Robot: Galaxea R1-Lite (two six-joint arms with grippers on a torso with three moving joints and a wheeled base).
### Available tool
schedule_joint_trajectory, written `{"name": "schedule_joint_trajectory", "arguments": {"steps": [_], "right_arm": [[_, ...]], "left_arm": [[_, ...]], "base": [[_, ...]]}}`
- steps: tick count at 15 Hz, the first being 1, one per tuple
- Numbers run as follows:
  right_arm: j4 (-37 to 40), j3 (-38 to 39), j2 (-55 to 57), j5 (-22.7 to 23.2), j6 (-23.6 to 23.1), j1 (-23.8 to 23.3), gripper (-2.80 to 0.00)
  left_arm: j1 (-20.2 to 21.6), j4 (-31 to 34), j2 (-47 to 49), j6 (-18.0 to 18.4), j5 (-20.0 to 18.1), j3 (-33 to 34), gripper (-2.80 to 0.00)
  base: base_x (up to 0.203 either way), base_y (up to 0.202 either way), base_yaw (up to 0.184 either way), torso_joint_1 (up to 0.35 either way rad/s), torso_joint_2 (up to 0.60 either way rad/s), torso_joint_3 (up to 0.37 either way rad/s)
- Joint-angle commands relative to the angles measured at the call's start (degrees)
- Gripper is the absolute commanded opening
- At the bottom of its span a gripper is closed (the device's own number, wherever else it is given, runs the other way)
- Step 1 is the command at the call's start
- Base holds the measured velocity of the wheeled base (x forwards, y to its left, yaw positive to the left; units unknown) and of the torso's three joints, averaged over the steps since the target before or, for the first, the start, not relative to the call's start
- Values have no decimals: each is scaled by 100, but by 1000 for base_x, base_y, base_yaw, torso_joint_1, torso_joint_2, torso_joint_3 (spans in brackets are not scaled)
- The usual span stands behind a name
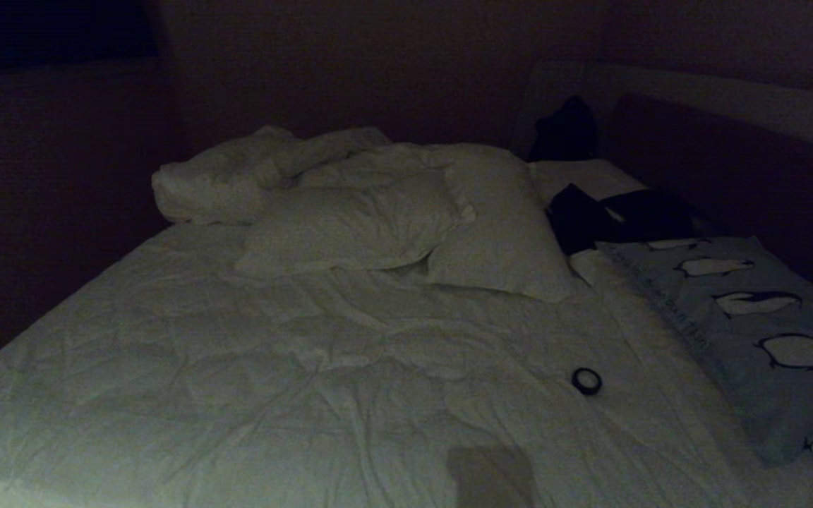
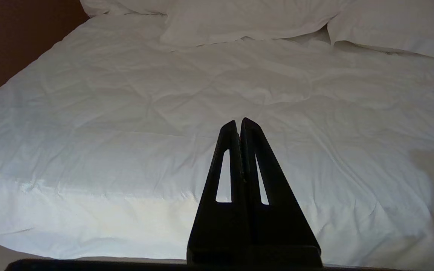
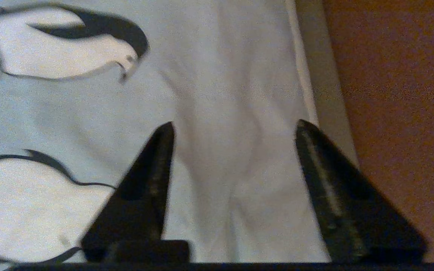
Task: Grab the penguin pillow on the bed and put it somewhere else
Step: Place the pillow at the bedside, then pick up the pillow
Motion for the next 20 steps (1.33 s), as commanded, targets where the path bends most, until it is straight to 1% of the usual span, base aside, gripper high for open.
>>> {"name": "schedule_joint_trajectory", "arguments": {"steps": [1, 3, 4, 5, 6, 7, 8, 9, 10, 14, 15, 16, 17, 18, 19, 20], "right_arm": [[-8, 38, -395, 461, 560, 9, 0], [-92, -55, -492, 564, 1412, 153, 0], [-327, -100, -508, 557, 1806, 293, -280], [-596, -123, -514, 496, 2165, 422, -280], [-803, -197, -524, 306, 2614, 563, -280], [-960, -320, -530, -72, 3048, 779, -280], [-1052, -391, -528, -475, 3261, 982, -280], [-1117, -422, -496, -887, 3300, 1200, -280], [-1175, -430, -474, -1200, 3286, 1430, -280], [-1208, -386, -574, -1924, 3332, 2308, -280], [-1199, -382, -655, -2065, 3423, 2468, -280], [-1184, -381, -752, -2109, 3622, 2593, -280], [-1164, -379, -835, -2116, 3789, 2668, -280], [-1087, -379, -1033, -2094, 4083, 2785, -280], [-915, -380, -1242, -2073, 4345, 2921, -280], [-691, -372, -1438, -2052, 4496, 3037, -280]], "left_arm": [[0, -1, -2, 4, 4, 9, -280], [0, -1, -2, 4, 4, 9, -280], [0, -1, -2, 4, 4, 9, -280], [-1, -1, -2, 4, 4, 9, -280], [-3, 5, -2, 4, 4, 9, -280], [0, -1, -2, 4, 4, 9, -280], [0, 4, -2, 4, 4, 9, -280], [0, -1, -2, 4, 4, 9, -280], [-8, 7, -2, 4, 4, 9, -280], [0, -1, -2, 4, 4, 9, -280], [0, -1, -2, 4, 4, 9, -280], [0, -1, -2, 4, 4, 9, -280], [0, 7, -2, 4, 4, 9, -280], [0, -1, -2, 4, 4, 9, -280], [-2, 3, -2, 4, 4, 9, -280], [0, 0, -2, 4, 4, 9, -280]], "base": [[0, 0, 0, 0, 0, 0], [0, 0, 0, 0, 0, 0], [0, 0, 0, 0, 0, 0], [0, 0, 0, 0, 0, 0], [0, 0, 0, 0, 0, 0], [0, 0, 0, 0, 0, 0], [0, 0, 0, 0, 0, 0], [0, 0, 0, 0, 0, 0], [0, 0, 0, 0, 0, 0], [0, 0, 0, 0, 0, 0], [0, 0, 0, 0, 0, 0], [0, 0, 0, 0, 0, 0], [0, 0, 0, 0, 0, 0], [0, 0, 0, 0, 0, 0], [0, 0, 0, 0, 0, 0], [0, 0, 0, 0, 0, 0]]}}
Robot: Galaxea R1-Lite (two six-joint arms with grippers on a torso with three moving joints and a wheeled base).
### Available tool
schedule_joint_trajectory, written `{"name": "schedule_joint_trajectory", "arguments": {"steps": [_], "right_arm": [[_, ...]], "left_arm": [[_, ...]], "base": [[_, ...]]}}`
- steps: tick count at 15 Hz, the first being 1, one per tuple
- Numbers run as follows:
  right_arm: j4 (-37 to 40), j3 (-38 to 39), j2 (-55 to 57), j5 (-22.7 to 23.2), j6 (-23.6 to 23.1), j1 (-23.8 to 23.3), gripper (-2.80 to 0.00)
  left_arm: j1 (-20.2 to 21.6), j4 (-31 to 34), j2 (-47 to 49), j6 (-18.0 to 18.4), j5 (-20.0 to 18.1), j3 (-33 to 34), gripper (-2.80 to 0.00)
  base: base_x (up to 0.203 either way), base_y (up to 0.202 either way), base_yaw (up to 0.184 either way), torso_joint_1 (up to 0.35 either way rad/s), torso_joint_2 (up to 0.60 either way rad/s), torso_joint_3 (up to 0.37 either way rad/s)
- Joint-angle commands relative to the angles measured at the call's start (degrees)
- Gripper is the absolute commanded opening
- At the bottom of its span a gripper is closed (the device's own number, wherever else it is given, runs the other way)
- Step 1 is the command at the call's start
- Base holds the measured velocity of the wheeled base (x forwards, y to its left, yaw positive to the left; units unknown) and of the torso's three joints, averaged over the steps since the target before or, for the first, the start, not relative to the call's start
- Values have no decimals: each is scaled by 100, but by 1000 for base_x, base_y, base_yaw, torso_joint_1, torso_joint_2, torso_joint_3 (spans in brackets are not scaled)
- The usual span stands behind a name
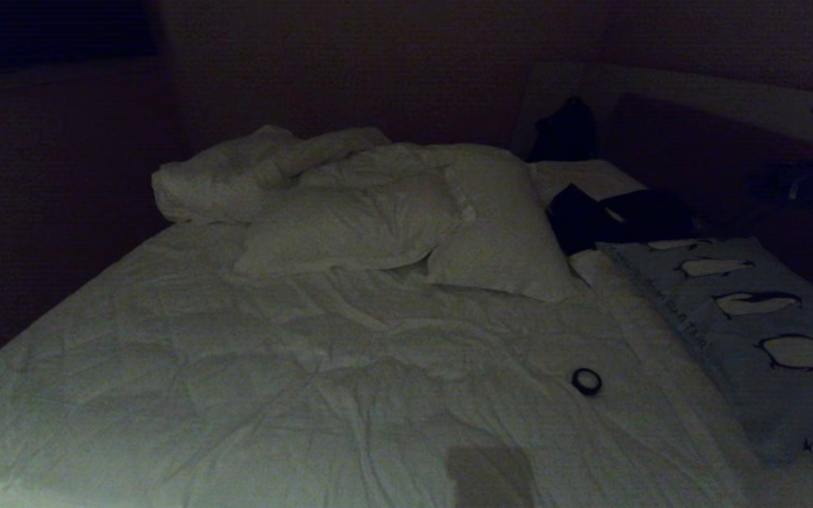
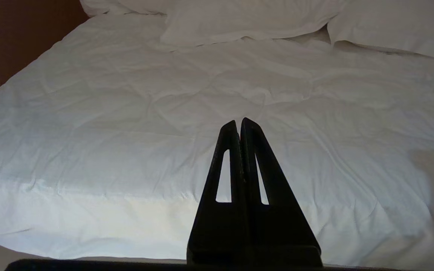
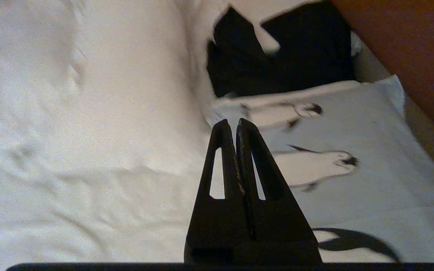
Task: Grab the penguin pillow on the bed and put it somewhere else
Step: Pick up the pillow
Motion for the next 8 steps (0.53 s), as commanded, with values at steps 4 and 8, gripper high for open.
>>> {"name": "schedule_joint_trajectory", "arguments": {"steps": [4, 8], "right_arm": [[1432, 142, -989, -292, 963, 733, -280], [2187, 153, -1313, -296, 974, 1278, -280]], "left_arm": [[0, 5, -2, -2, 3, 9, -280], [0, -2, -2, -2, 3, 9, -280]], "base": [[0, 0, 0, 0, 0, 0], [0, 0, 0, 0, 0, 0]]}}
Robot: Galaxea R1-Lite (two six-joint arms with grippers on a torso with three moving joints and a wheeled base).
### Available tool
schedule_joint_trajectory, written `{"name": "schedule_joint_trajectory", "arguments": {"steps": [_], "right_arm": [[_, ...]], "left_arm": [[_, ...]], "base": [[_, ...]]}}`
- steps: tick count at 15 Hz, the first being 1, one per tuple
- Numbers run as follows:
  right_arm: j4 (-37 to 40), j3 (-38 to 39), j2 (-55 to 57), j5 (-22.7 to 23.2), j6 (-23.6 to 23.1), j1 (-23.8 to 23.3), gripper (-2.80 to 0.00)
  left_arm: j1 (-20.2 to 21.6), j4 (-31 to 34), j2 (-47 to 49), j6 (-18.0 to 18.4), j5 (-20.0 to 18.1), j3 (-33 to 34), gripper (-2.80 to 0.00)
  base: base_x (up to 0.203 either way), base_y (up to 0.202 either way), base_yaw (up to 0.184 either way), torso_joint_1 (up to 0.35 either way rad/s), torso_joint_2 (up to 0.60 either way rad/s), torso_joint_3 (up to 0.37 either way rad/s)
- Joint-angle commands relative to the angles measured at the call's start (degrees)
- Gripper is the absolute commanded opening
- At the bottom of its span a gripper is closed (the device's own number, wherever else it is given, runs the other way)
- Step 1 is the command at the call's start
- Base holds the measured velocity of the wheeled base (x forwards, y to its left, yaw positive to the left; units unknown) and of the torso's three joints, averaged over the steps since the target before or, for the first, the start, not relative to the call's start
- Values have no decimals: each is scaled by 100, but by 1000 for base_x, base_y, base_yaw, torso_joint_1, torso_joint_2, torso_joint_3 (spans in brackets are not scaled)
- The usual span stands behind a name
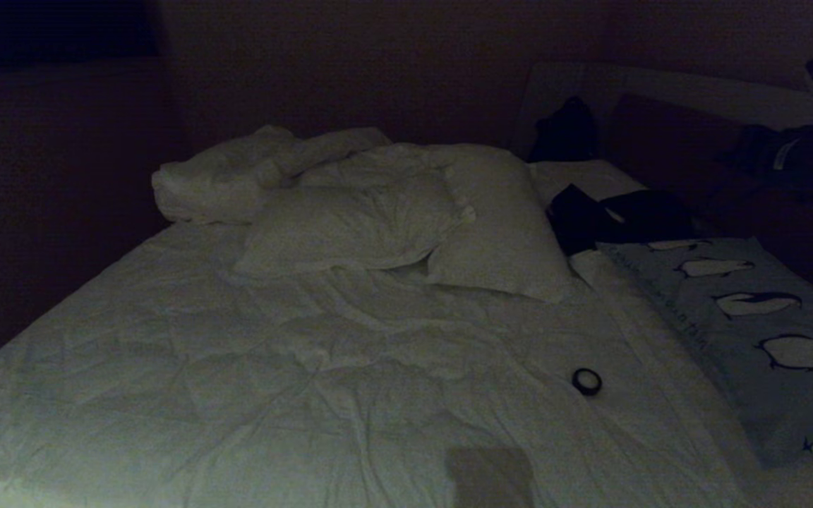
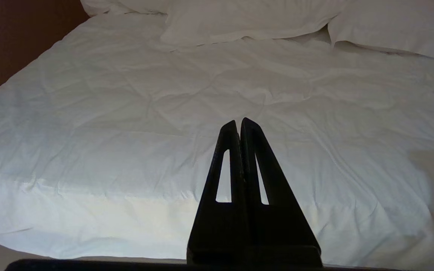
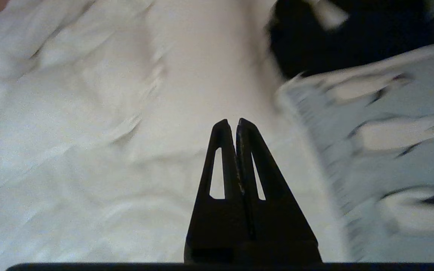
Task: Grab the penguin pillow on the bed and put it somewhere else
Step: Pick up the pillow
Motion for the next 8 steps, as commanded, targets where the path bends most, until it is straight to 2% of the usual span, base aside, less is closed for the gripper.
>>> {"name": "schedule_joint_trajectory", "arguments": {"steps": [1, 5, 8], "right_arm": [[1190, 19, -368, -27, 29, 390, -280], [2232, 129, -1321, -20, 36, 759, -280], [2800, 696, -2507, 48, 36, 889, -280]], "left_arm": [[0, 5, -2, 1, 4, 9, -280], [0, -4, -2, 1, 4, 9, -280], [0, -4, -2, -1, 4, 9, -280]], "base": [[0, 0, 0, 0, 0, 0], [0, 0, 0, 0, 0, 0], [0, 0, 0, 0, 0, 0]]}}
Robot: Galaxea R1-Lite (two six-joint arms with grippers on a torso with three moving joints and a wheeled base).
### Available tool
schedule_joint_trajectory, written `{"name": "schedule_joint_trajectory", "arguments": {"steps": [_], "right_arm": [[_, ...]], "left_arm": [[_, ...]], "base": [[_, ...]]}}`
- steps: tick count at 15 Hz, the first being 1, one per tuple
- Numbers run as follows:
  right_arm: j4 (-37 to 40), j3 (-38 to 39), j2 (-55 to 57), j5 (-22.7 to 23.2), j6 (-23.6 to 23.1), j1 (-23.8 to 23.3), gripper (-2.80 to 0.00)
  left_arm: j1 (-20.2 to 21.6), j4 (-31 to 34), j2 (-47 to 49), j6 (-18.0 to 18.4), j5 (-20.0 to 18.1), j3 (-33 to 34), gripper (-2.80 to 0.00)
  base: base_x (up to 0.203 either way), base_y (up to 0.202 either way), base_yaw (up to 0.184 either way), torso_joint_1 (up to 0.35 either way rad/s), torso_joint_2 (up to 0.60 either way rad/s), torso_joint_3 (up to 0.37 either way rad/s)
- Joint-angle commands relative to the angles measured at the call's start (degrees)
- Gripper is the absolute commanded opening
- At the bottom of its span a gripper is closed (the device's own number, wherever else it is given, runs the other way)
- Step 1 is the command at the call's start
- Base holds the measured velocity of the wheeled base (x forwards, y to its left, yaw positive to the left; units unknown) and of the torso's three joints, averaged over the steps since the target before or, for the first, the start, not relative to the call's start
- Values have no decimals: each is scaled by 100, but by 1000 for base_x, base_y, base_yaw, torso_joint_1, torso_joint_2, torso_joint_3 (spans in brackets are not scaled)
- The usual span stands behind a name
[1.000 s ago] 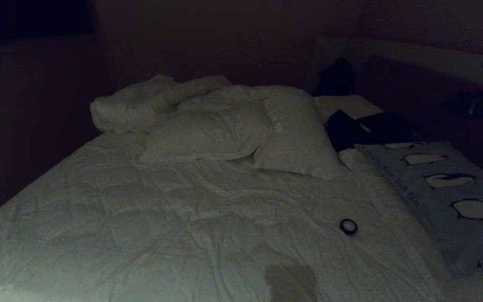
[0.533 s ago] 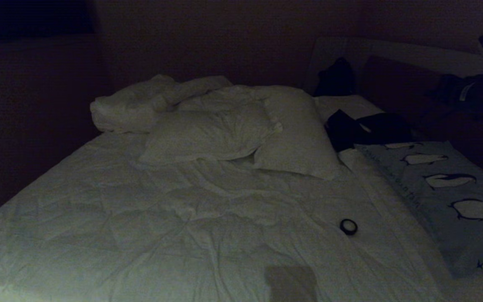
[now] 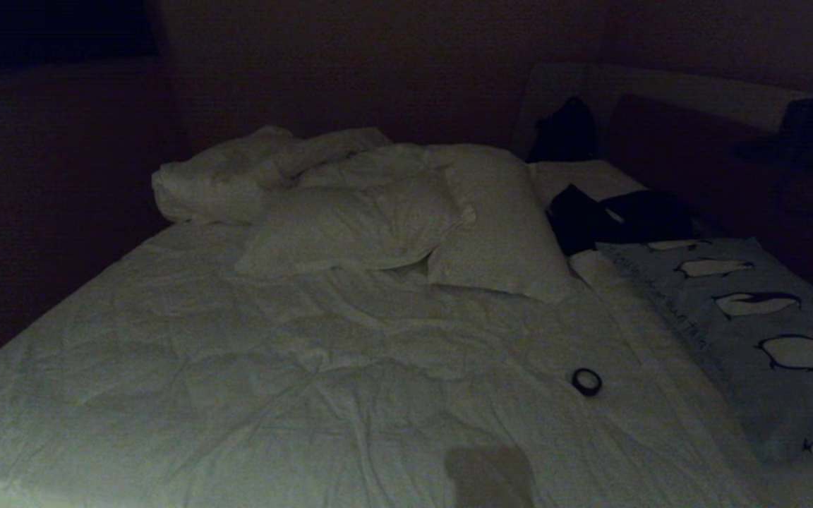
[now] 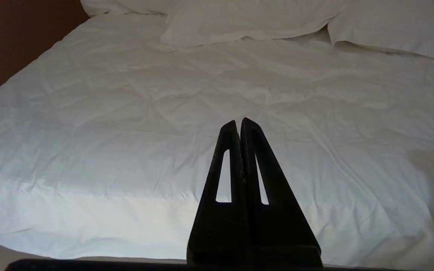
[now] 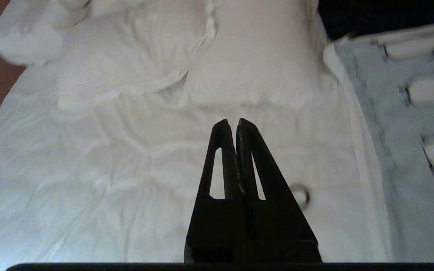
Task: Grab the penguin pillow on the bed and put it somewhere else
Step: Pick up the pillow
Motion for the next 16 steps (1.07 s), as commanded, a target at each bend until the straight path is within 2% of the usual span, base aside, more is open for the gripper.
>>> {"name": "schedule_joint_trajectory", "arguments": {"steps": [1, 5, 7, 10, 16], "right_arm": [[1162, 638, -1313, 102, 1, 108, -280], [1307, 2057, -3158, 247, -42, 155, -280], [1339, 2453, -3804, 177, -37, 135, -280], [1283, 2884, -4330, -624, -19, 110, -280], [757, 3720, -5957, -1205, -51, 94, -280]], "left_arm": [[-3, 4, -2, -1, 2, 9, -280], [0, 5, -2, -1, 2, 9, -280], [0, 3, -2, -1, 2, 9, -280], [0, -3, -2, -4, 2, 9, -280], [0, -3, -2, -1, 2, 9, -280]], "base": [[0, 0, 0, 0, 0, 0], [0, 0, 0, 0, 0, 0], [0, 0, 0, 0, 0, 0], [0, 0, 0, 0, 0, 0], [0, 0, 0, 0, 0, 0]]}}
